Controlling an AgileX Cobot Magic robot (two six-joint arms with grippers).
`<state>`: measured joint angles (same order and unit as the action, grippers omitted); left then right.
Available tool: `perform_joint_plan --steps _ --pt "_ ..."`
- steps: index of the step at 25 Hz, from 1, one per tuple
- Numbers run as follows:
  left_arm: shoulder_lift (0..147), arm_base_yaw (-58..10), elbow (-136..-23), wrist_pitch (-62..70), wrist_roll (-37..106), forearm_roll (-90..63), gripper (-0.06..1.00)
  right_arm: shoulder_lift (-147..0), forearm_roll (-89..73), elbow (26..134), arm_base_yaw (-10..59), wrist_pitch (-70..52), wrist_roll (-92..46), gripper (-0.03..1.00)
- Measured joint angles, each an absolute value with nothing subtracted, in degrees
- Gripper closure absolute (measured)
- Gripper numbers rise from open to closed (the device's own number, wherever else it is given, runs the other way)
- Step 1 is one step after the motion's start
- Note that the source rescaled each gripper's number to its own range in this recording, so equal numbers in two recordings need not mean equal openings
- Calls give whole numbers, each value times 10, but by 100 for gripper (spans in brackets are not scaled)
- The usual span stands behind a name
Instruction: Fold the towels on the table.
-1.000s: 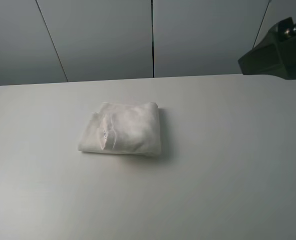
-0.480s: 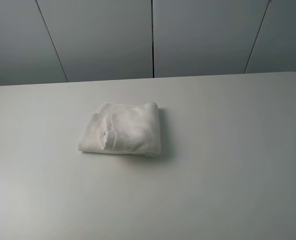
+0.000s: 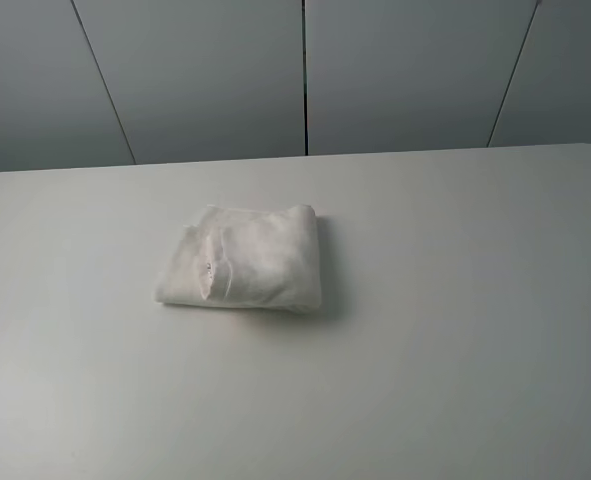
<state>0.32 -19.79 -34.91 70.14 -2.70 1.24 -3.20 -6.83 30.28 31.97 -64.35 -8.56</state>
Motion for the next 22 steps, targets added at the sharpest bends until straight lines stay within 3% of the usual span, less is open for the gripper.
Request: perform_joint_plan --steps 17,22 --pt "0 -198 -294 625 0 -10 -5 -2 -54 295 317 -633 -120 -3" --pt "0 -198 -294 624 -5 -11 -5 -2 -54 295 244 -633 -116 -3"
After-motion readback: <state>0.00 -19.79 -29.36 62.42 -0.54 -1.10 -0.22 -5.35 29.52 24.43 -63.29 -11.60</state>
